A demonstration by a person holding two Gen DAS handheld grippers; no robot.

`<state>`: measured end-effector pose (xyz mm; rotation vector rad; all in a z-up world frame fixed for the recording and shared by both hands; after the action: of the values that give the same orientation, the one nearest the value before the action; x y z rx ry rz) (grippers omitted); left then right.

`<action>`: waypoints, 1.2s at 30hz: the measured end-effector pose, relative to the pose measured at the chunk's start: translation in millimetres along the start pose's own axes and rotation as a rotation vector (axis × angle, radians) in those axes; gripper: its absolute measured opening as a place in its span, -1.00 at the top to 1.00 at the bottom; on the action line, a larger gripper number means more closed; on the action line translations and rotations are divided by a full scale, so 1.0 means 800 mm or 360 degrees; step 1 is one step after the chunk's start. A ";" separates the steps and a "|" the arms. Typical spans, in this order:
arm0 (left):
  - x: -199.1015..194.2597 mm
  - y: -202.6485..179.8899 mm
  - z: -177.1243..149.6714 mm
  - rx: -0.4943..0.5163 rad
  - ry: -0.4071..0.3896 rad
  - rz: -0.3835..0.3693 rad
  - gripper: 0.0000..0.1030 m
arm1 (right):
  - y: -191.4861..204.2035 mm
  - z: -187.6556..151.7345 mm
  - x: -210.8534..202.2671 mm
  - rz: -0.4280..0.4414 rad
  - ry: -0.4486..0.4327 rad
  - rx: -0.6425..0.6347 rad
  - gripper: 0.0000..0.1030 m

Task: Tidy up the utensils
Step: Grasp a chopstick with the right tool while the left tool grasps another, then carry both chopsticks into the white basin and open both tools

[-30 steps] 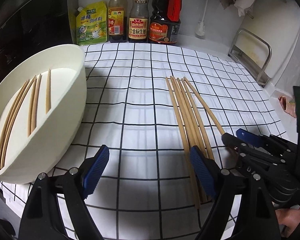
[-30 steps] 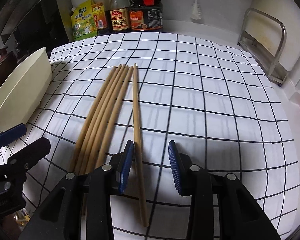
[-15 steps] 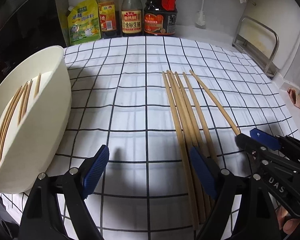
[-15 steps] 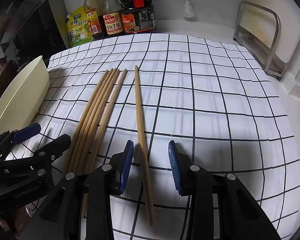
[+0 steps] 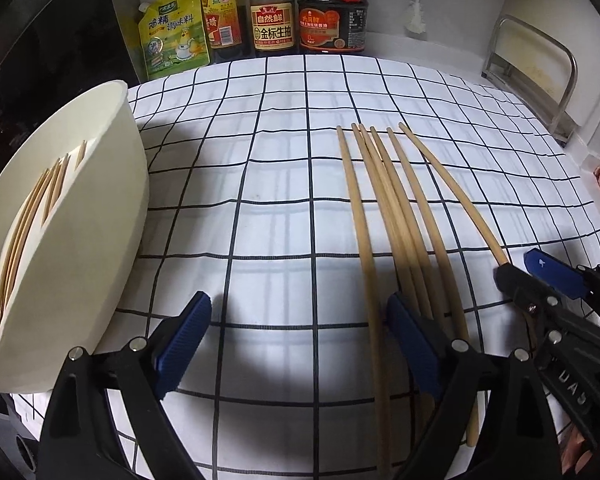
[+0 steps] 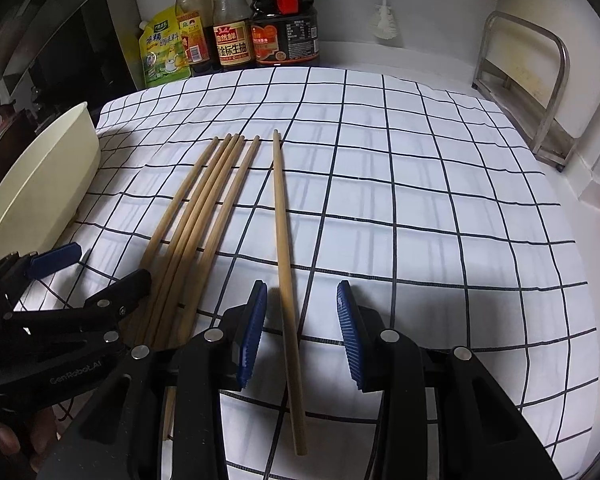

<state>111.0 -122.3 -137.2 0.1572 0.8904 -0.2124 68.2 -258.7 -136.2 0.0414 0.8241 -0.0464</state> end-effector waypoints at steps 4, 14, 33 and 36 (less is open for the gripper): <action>0.006 -0.001 0.004 -0.0018 0.0029 -0.0021 -0.72 | 0.005 0.002 0.003 -0.0030 -0.0002 -0.0043 0.32; -0.006 -0.024 0.006 0.0028 -0.0008 -0.0109 0.50 | 0.019 0.004 0.005 -0.0010 -0.0018 -0.0119 0.87; -0.086 0.015 0.019 -0.0074 -0.0155 -0.0291 0.86 | 0.037 0.030 -0.054 0.0180 -0.0186 0.0107 0.87; -0.110 0.042 0.028 -0.0090 -0.0225 -0.0276 0.86 | 0.067 0.046 -0.074 0.0239 -0.0251 0.0104 0.87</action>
<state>82.2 -84.1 -52.8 0.0115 0.7683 -0.3552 58.5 -206.1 -66.7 0.1590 0.6596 0.0645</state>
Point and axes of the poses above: each gripper's, at about its wrist camera, not at the fingertips, and x roughly the way its jaws point, y to its left, z to its top, the point moved 7 cm from there along x, roughly the way its jaws point, and after that the axes turned 6 degrees about -y, right-handed, at the moved point
